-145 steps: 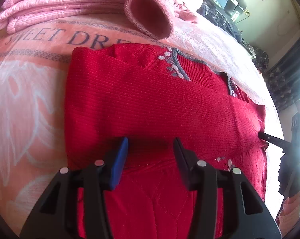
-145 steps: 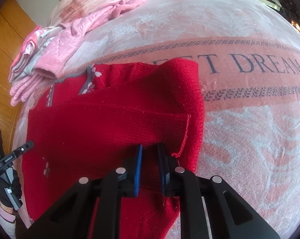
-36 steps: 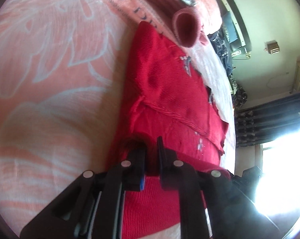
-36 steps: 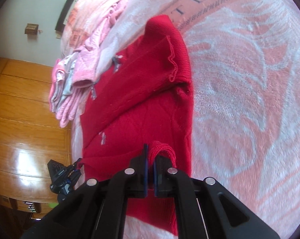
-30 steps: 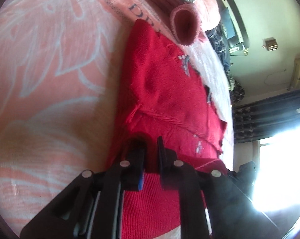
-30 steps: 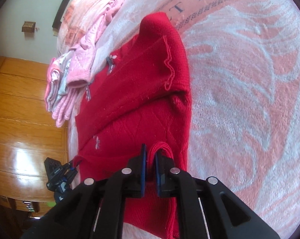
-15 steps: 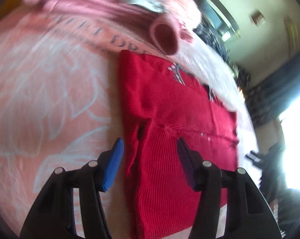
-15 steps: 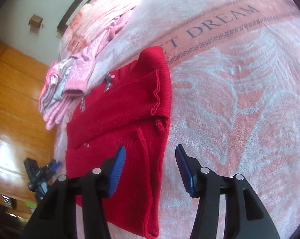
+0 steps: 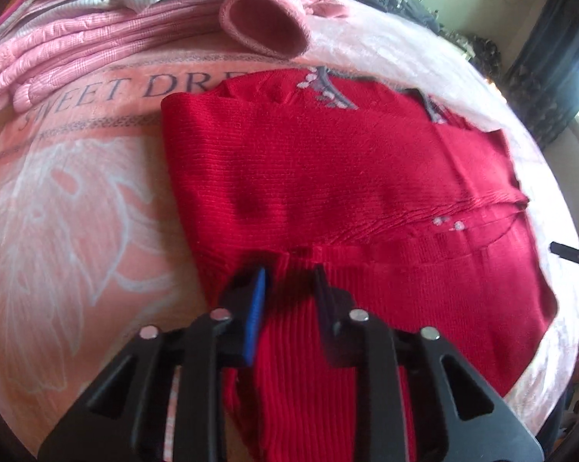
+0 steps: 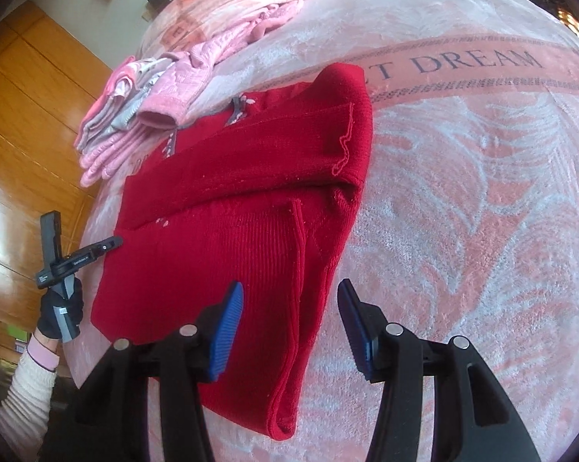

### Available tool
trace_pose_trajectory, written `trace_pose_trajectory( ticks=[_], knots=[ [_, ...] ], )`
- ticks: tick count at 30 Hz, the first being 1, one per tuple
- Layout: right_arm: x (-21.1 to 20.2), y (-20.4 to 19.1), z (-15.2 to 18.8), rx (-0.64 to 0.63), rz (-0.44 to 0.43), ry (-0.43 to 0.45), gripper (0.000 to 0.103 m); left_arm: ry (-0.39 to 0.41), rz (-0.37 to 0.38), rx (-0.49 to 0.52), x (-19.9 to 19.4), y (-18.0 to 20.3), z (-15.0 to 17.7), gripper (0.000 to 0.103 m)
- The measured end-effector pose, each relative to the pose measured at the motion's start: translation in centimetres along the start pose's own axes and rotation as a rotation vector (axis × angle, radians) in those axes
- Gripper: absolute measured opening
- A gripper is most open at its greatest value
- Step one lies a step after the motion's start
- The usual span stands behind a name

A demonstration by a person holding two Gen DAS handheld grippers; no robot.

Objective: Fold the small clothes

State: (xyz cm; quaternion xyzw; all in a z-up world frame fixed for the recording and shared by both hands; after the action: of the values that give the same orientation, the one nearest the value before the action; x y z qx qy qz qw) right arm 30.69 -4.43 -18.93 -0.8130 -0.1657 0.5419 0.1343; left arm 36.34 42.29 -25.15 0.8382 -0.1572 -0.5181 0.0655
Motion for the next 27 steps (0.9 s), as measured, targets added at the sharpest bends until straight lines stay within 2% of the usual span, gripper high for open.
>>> trace_pose_trajectory(
  ticks=[4, 8, 11, 12, 14, 16, 21, 23, 24, 25, 27],
  knots=[
    [0.5, -1.0, -0.1, -0.058, 0.01, 0.001, 0.052, 0.022, 0.013, -0.033, -0.4, -0.3, -0.1, 0.007],
    [1.0, -2.3, -0.8, -0.144, 0.042, 0.011, 0.052, 0.056, 0.031, -0.065, -1.1, -0.8, -0.1, 0.006],
    [1.8, -3.3, -1.6, -0.218, 0.074, 0.01, 0.052, 0.042, 0.017, -0.058, -0.6, -0.9, 0.1, 0.009],
    [2.3, -3.5, -2.0, -0.235, 0.091, 0.004, 0.052, 0.04, 0.01, -0.054, -0.5, -0.9, 0.1, 0.014],
    [3.6, -3.6, -2.6, -0.259, 0.126, -0.016, 0.052, 0.04, -0.002, -0.044, -0.3, -0.7, 0.0, 0.015],
    [4.7, -3.3, -3.2, -0.264, 0.155, -0.028, 0.052, 0.037, 0.001, -0.041, -0.2, -0.4, 0.0, 0.023],
    [7.1, -2.5, -4.2, -0.259, 0.193, -0.053, 0.051, 0.034, -0.015, -0.027, 0.3, -0.2, 0.0, 0.024],
    [7.3, -2.8, -4.4, -0.282, 0.206, -0.039, 0.037, 0.045, -0.006, -0.036, 0.2, -0.3, 0.0, 0.017],
    [7.3, -3.2, -4.4, -0.307, 0.203, -0.032, 0.012, 0.055, 0.001, -0.038, 0.1, -0.3, 0.0, 0.005],
    [7.1, -3.6, -4.2, -0.326, 0.208, -0.026, 0.005, 0.064, 0.005, -0.041, 0.0, -0.3, 0.0, 0.005],
    [6.3, -4.2, -4.0, -0.384, 0.26, 0.024, 0.005, 0.096, 0.01, -0.058, -0.6, -0.3, 0.1, 0.004]
  ],
)
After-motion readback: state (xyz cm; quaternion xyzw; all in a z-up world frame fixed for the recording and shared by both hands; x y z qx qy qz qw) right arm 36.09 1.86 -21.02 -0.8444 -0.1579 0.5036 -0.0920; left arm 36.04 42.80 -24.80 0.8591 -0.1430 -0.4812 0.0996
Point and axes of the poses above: each gripper's, at about its wrist camera, not at the fingertips, and x roughly the way its jaws point, y to its right, z to its underside, the point moved 8 cm from there along x, roughly the way its jaws point, and after that the axes turned 4 degrees about z, right-handed, at the moved point
